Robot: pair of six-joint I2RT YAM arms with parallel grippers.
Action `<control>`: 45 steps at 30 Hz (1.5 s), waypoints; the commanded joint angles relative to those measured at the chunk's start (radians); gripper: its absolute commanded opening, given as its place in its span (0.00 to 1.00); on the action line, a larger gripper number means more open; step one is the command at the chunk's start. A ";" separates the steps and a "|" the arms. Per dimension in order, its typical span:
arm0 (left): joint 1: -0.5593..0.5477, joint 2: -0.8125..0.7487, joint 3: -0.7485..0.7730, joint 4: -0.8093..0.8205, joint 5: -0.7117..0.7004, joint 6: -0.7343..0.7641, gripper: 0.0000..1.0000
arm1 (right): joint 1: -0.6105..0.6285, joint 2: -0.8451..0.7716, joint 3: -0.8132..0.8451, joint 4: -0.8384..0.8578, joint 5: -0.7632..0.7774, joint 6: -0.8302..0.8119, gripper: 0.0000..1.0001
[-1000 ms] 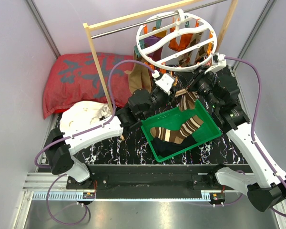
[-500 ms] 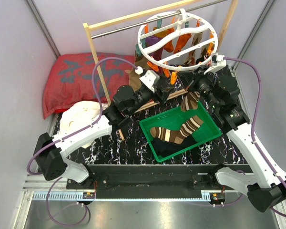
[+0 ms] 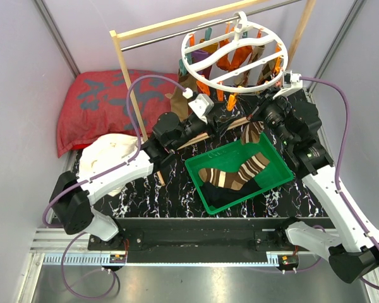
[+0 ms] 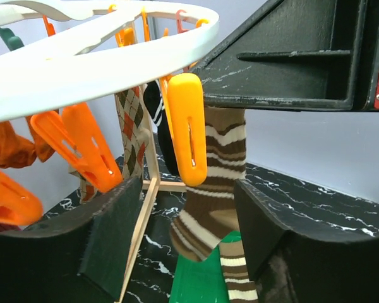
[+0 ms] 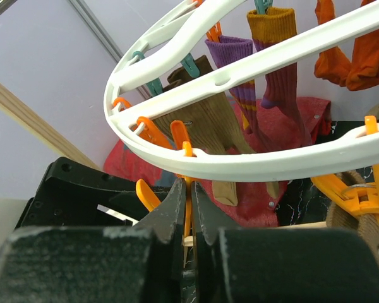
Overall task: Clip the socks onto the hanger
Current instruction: Open the clamp at the hanger.
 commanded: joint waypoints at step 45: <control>-0.091 0.011 0.081 0.027 -0.177 0.127 0.00 | 0.000 -0.005 -0.034 0.164 -0.156 -0.109 0.73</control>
